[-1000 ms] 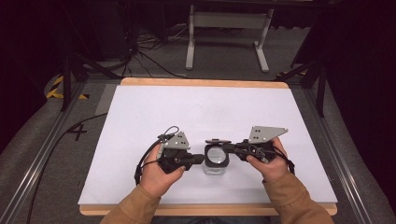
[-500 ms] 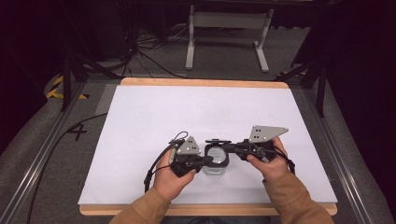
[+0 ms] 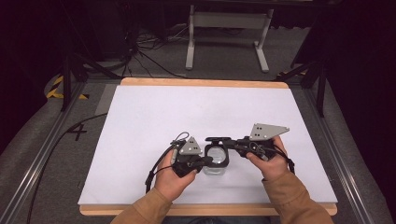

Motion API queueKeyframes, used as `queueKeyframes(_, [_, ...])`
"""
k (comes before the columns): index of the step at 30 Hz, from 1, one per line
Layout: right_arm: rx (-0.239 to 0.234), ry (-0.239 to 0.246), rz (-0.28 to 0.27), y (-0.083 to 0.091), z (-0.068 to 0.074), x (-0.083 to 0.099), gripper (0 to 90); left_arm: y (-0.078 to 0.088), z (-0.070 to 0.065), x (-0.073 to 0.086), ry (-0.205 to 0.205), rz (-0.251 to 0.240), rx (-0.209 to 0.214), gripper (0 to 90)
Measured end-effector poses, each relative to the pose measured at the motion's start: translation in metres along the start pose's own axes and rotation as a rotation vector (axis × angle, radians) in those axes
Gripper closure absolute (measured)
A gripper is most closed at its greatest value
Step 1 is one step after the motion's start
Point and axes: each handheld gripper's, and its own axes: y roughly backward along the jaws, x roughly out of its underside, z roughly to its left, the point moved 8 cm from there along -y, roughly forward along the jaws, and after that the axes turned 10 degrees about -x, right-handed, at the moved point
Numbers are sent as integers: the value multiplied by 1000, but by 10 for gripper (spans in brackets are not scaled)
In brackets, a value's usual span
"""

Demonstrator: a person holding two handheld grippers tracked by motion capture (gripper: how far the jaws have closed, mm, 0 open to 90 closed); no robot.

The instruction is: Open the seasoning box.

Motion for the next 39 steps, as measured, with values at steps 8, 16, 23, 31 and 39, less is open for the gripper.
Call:
queueKeyframes(8, [33,-32,-53,-1,-10,-5,900,-1,0,-1,8,10,7,900])
queueKeyframes(16, [68,-37,-77,-4,-17,-6,900,-1,-1,-1,8,15,3,900])
queueKeyframes(23, [103,-59,-94,-6,-25,-6,900,-1,-1,-2,-1,24,-4,900])
queueKeyframes(31, [136,-69,-91,-9,-33,-3,900,-1,-1,-2,-1,22,4,900])
queueKeyframes(39, [160,-80,-97,-11,-38,0,900,-1,-1,-2,-1,24,4,900])
